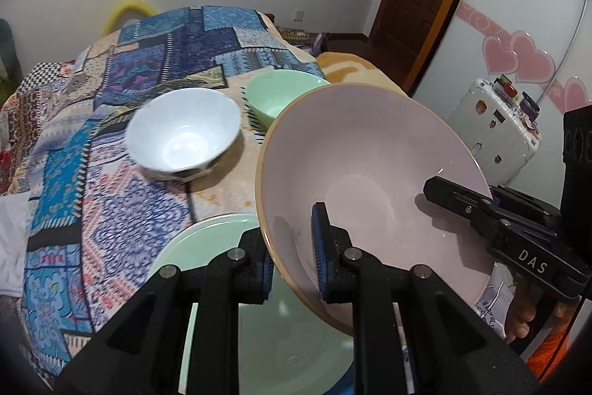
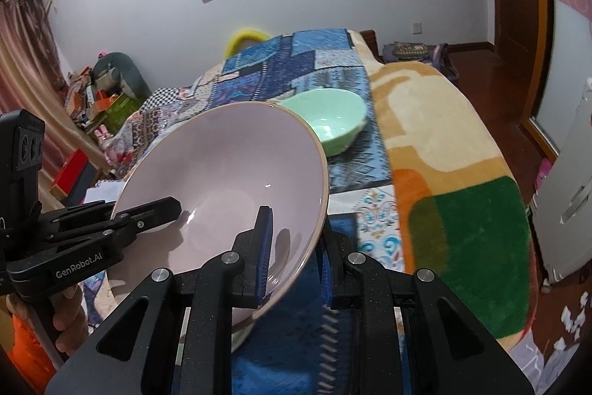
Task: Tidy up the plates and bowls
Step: 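Carry the pink bowl with both tools over the mint green plate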
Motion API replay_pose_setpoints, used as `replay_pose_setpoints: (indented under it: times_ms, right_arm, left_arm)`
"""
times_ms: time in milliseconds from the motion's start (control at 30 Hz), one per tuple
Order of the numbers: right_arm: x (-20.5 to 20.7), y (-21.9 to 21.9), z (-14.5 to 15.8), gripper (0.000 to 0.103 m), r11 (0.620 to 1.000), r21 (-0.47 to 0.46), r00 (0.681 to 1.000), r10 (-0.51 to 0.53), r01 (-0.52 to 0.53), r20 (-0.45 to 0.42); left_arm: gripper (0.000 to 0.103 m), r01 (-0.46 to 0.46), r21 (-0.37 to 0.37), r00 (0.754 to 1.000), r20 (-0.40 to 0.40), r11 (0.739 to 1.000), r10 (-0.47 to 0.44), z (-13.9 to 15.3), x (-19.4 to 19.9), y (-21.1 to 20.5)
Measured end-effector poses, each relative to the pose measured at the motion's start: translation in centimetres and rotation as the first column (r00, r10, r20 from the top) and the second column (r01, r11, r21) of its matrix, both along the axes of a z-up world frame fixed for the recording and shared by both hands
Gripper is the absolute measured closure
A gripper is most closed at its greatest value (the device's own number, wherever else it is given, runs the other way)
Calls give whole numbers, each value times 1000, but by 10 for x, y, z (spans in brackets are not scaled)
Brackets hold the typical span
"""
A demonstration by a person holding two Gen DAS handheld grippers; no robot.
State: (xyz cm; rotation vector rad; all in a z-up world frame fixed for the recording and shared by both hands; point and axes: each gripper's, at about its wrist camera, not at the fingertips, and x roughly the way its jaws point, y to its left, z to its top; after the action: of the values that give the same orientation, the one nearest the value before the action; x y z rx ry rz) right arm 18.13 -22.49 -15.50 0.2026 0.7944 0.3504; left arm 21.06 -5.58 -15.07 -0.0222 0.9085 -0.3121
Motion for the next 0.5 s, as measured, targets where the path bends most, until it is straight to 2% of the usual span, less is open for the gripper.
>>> replay_pose_setpoints:
  times_ms: [500]
  right_arm:
    - [-12,75,4,83,990,3,990,139,-139,28]
  left_arm:
    - [85,-140,-24,989,38,990,140,18,-53,85]
